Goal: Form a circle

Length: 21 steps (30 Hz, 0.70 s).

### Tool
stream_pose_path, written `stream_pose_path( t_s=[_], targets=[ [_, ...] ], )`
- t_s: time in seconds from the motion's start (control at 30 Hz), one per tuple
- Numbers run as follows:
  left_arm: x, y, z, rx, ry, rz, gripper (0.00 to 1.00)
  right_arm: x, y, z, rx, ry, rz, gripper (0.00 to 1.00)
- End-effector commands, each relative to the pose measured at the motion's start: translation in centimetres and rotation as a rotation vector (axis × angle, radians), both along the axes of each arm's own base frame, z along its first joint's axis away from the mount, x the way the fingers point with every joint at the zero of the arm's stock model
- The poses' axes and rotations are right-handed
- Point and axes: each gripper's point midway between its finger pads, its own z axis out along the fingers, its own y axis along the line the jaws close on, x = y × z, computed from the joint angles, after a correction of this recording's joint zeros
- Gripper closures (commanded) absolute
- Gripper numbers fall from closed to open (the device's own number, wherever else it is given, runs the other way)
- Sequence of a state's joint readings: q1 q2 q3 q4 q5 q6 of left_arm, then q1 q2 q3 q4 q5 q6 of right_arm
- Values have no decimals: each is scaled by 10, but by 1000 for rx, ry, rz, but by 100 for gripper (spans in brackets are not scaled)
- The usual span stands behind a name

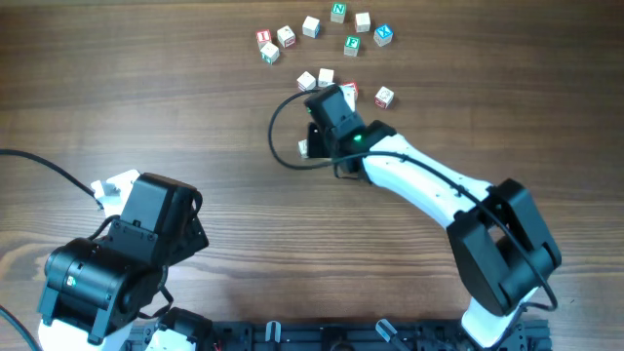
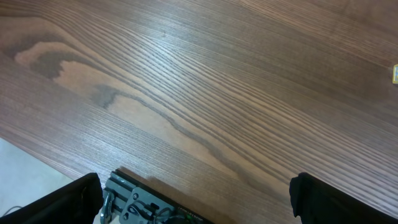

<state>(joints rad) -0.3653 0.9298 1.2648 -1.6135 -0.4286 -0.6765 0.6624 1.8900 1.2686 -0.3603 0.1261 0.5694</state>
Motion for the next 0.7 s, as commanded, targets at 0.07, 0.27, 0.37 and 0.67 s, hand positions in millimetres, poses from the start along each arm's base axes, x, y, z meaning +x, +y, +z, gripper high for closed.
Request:
stream_pose_path(
  t_s=[0.07,0.27,0.37,0.67],
  targets=[
    [0,1,0,-8,-5,20,0,4,-2,21,-37,-73,-35,95],
    [0,1,0,-8,-5,20,0,-16,-44,16,-105,13,-269,96],
    [0,1,0,-8,-5,20,0,-24,-55,-2,-110,51,-304,96],
    [0,1,0,-8,-5,20,0,-23,-73,-41,27,148,-339,95]
  ],
)
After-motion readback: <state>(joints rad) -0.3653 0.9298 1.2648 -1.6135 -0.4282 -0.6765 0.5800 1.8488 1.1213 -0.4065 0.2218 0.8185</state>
